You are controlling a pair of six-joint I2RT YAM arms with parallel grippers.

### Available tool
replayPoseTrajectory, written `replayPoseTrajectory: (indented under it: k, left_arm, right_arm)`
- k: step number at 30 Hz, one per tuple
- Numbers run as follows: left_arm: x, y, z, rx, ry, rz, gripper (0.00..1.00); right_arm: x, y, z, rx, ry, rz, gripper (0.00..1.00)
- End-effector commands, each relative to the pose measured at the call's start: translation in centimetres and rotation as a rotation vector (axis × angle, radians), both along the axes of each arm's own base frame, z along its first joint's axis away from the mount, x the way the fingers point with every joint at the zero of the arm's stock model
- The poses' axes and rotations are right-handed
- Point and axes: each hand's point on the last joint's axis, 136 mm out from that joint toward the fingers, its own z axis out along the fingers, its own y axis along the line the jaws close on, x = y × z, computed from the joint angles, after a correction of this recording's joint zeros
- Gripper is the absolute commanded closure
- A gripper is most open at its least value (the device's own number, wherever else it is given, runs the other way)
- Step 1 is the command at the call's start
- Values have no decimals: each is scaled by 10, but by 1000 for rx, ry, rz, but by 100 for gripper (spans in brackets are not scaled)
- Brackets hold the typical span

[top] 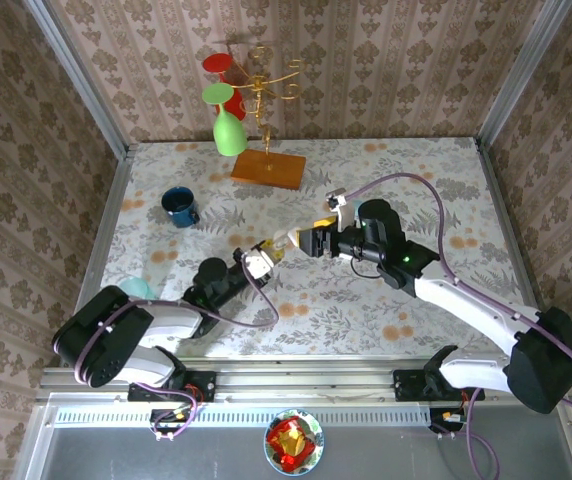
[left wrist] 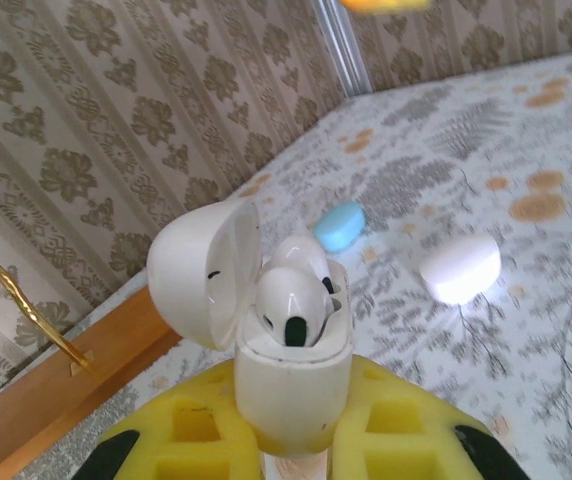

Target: Insert the wireless bluetooth earbuds into the charging case

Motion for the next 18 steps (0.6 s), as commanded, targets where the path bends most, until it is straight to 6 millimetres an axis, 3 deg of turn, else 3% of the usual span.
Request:
replayPoseTrajectory:
  k: [1,6,12,18]
  left_arm:
    - [-9,0,-8,99,-73,-8,96]
    - [-19,-2,-24,161,-105,-12,96]
    - [-22,-6,-26,183,-173,-4,97]
    - [-26,-5,-22,175,-170,-3,97]
  right_arm:
    - [5,2,9,-53,-12,3,26]
    - [7,21,-7,-175,33,41,22]
    - [22,33,-43,-358,151,11,24]
    - [25,40,-68,-397,225,13,24]
